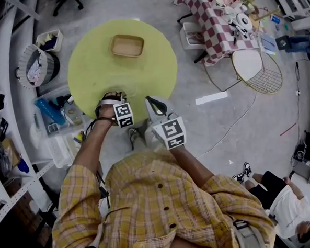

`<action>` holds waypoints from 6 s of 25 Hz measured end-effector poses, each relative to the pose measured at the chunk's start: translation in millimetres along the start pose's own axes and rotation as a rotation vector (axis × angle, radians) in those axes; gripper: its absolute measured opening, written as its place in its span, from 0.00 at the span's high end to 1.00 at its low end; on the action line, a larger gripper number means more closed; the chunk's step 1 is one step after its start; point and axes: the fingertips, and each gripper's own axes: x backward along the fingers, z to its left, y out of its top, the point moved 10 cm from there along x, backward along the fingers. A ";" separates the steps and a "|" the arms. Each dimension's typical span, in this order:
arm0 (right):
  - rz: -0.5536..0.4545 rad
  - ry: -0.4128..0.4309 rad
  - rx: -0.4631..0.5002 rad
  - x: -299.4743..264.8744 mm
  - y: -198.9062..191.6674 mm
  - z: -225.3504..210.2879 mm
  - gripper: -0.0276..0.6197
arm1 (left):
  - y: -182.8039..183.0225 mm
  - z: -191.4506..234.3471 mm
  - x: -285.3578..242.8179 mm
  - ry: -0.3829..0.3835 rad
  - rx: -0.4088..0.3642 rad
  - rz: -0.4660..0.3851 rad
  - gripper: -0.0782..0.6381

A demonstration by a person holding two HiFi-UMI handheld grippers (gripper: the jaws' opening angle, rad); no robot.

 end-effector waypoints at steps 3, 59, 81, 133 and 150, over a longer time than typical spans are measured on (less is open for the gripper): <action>-0.002 -0.001 0.001 0.6 -0.3 -1.2 0.96 | -0.1 1.2 -2.8 -0.010 0.003 0.013 0.83; -0.003 -0.002 0.003 15.1 1.6 8.2 0.96 | -0.1 3.4 0.3 -0.110 0.056 -0.002 0.88; -0.022 -0.012 0.018 33.9 -5.4 30.6 0.96 | -3.6 -9.4 42.2 0.041 0.167 -0.057 0.88; -0.082 0.033 -0.066 45.3 -0.6 40.9 0.96 | -27.1 -18.9 218.0 0.261 1.142 -0.669 0.88; -0.093 0.081 -0.048 42.8 8.3 39.4 0.96 | -17.3 -29.6 246.3 0.364 1.255 -0.778 0.88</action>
